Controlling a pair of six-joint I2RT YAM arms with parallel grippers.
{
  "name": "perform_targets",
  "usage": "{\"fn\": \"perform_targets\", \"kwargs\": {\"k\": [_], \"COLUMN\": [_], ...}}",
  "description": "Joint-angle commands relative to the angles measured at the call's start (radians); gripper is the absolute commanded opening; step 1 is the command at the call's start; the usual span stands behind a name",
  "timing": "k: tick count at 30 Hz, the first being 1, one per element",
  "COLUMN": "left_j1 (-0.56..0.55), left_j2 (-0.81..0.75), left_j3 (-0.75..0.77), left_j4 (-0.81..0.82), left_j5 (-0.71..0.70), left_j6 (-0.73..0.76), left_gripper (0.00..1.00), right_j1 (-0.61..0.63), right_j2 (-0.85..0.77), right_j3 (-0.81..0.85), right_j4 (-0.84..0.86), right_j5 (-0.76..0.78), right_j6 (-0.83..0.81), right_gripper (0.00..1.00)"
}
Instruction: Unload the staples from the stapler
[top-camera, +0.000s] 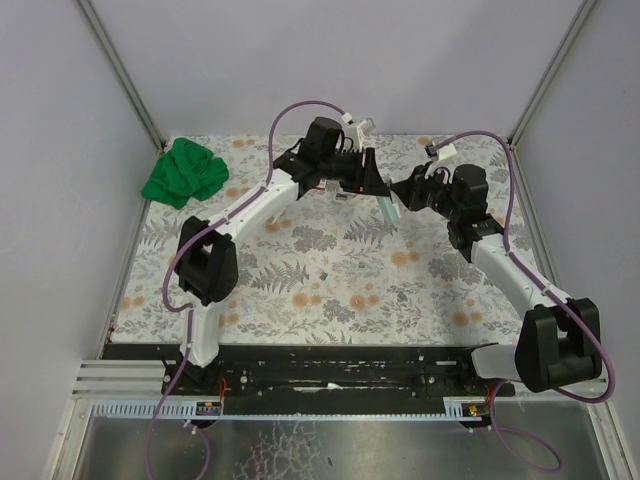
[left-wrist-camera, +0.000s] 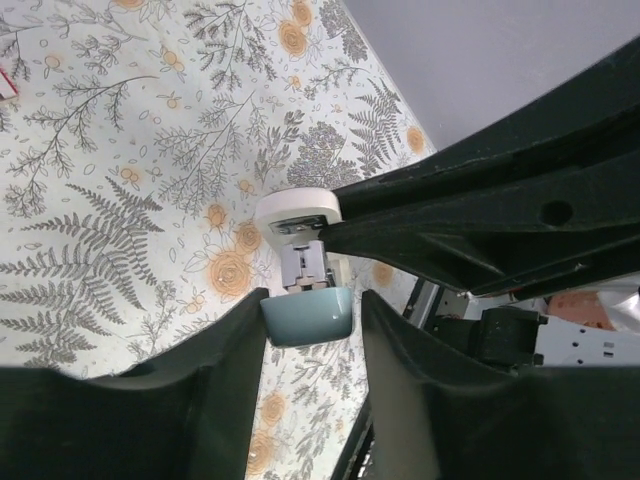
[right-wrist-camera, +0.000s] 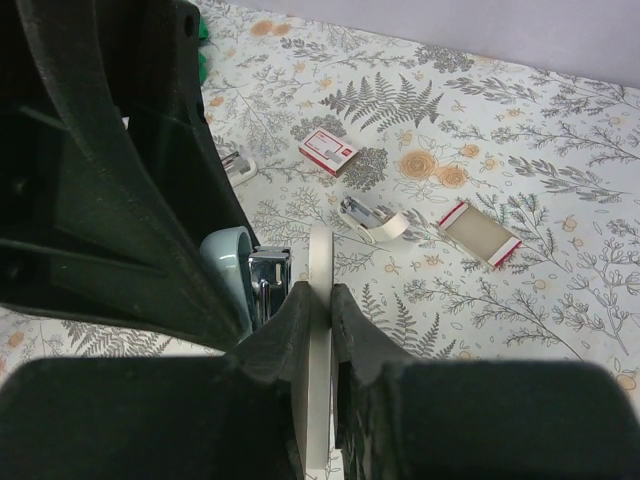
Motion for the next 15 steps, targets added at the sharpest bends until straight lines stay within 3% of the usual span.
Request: {"fn": "perform_targets", "kwargs": {"k": [1, 8, 13, 15], "left_j1": [0.008, 0.007, 0.007, 0.008], "left_j2": [-0.006, -0.011, -0.029, -0.046], "left_j3": [0.028, 0.031, 0.061, 0.073], "left_j4": [0.033, 0.017, -0.06, -0.105], "left_j5": [-0.014, -0.022, -0.104, -0.166], "left_j6": [0.013, 0.026, 0.122, 0.197], "left_gripper": [0.33, 0.03, 0.0, 0.0], "right_j1": [0.008, 0.007, 0.007, 0.008], "right_j2": [-0.047, -0.051, -0.047, -0.047], "right_j3": [0.002, 0.004, 0.029, 0.051], "right_j4": [0.087, 0.084, 0.038, -0.006], "right_j5": [-0.034, -0.037, -0.035, -0.023], "right_j6": [-0.002, 0.0, -0.005, -0.015], "right_gripper": [0.0, 0.02, 0.39, 0.48]}}
